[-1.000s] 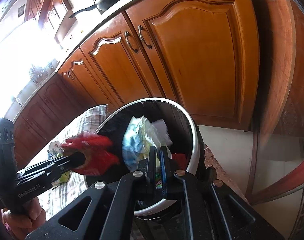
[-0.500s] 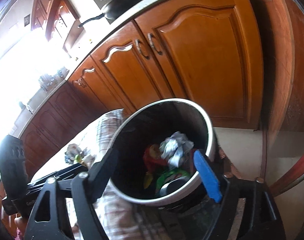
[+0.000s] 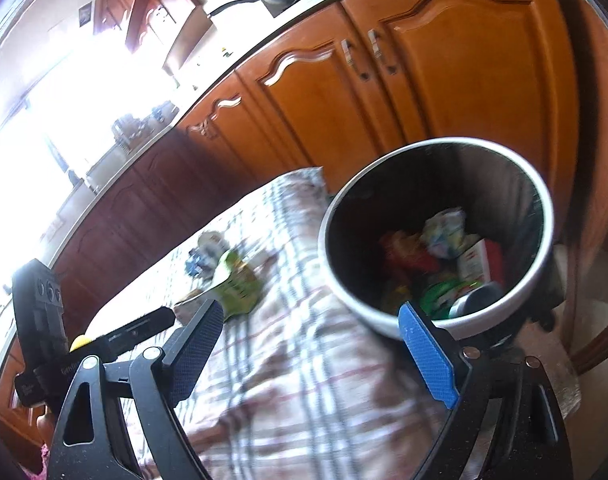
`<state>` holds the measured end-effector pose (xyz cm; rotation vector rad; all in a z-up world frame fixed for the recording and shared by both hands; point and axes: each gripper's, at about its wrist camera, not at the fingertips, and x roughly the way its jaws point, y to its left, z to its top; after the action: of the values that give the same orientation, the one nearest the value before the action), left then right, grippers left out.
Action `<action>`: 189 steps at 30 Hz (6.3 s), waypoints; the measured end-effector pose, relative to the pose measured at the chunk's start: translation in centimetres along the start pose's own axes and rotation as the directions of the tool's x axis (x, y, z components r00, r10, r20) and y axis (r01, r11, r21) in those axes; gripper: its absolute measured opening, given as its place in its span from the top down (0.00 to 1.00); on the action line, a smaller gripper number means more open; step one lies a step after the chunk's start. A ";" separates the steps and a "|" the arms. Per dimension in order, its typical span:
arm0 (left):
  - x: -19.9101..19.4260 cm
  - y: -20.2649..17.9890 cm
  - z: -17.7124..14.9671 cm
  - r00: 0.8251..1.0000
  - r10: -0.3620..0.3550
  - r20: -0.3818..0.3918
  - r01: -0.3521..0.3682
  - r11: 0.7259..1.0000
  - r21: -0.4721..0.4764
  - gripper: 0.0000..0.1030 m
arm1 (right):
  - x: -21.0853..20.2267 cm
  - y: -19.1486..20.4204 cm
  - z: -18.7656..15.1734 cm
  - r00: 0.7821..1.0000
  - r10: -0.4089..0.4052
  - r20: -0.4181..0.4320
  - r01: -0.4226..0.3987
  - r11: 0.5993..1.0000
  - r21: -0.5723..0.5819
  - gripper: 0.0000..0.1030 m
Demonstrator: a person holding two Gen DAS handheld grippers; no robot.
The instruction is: Collect trash
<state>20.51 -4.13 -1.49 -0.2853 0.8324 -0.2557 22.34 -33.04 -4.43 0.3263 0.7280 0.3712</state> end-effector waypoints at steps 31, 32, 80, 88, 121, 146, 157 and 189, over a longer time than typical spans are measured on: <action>7.0 7.3 5.0 0.998 0.052 -0.041 -0.054 0.997 -0.049 0.96 | 5.0 4.7 -1.7 0.994 0.073 -0.081 -0.074 0.997 -0.013 0.18; 6.8 7.2 4.8 0.998 0.047 -0.044 -0.049 0.998 -0.050 0.96 | 5.3 5.0 -1.6 0.993 0.080 -0.085 -0.081 0.997 -0.016 0.26; 1.9 8.5 -0.5 0.997 0.031 -0.075 -0.033 0.999 -0.023 0.74 | 9.6 8.5 -1.2 0.975 0.026 -0.221 -0.060 0.987 -0.147 0.96; 0.1 6.1 -1.0 0.999 0.023 -0.037 -0.023 1.000 -0.007 0.81 | 5.9 6.5 -0.7 0.987 0.052 -0.153 -0.068 0.993 -0.096 0.96; -0.3 -7.2 -2.5 0.999 -0.032 -0.041 0.040 0.974 0.224 0.81 | -4.7 -1.0 -0.2 0.999 0.018 0.027 -0.018 1.000 0.006 0.96; 3.7 -15.2 0.5 0.998 -0.055 -0.032 0.063 0.928 0.367 0.81 | -5.8 -6.3 3.5 0.993 -0.072 0.096 0.065 0.995 0.069 0.96; 6.5 -17.4 2.4 0.998 -0.052 -0.039 0.063 0.922 0.382 0.81 | -4.3 -7.7 5.5 0.991 -0.098 0.094 0.090 0.993 0.077 0.96; 9.5 -17.1 4.2 0.997 -0.016 -0.081 0.041 0.948 0.316 0.39 | -2.0 -10.1 7.1 0.994 -0.090 0.068 0.080 0.987 0.140 0.40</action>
<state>27.87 -22.60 0.59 0.0154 0.8492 -0.4254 28.03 -44.00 -2.46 0.4356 0.6939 0.2271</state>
